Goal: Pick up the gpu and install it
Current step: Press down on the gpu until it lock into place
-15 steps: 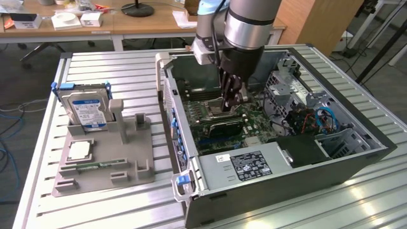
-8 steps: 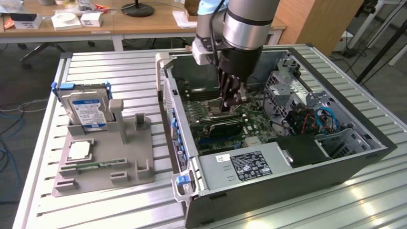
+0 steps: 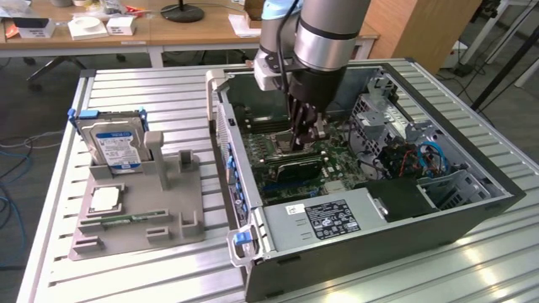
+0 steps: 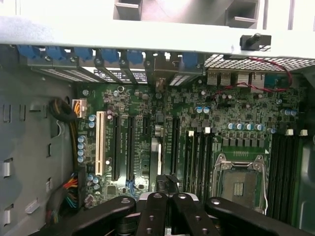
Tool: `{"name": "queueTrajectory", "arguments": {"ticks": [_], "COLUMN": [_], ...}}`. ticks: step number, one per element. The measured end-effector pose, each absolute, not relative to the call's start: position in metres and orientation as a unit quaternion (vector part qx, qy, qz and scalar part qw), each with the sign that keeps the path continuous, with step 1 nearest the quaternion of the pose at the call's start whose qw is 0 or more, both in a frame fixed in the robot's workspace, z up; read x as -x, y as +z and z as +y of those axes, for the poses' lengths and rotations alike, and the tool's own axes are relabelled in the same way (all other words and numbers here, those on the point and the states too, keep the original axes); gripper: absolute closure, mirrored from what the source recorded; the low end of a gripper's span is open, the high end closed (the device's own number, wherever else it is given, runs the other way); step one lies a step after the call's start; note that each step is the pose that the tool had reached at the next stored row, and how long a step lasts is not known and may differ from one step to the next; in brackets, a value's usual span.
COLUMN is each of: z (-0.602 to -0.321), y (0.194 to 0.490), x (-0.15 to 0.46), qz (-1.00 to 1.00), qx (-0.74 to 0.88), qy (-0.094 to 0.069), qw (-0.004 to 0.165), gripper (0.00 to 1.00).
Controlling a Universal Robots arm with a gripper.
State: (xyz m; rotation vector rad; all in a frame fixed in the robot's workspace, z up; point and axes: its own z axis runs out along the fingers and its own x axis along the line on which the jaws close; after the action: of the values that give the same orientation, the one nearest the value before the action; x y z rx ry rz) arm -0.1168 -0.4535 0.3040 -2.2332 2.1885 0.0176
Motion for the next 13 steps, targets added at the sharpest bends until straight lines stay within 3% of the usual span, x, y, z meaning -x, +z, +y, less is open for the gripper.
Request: {"name": "queueTrajectory", "arguments": {"ticks": [13], "z": [-0.453], "y": [0.292], "x": [0.117], "qz": [0.7], "qx": [0.714], "qy": [0.006], "qw": [0.007], "gripper": [0.9]}}
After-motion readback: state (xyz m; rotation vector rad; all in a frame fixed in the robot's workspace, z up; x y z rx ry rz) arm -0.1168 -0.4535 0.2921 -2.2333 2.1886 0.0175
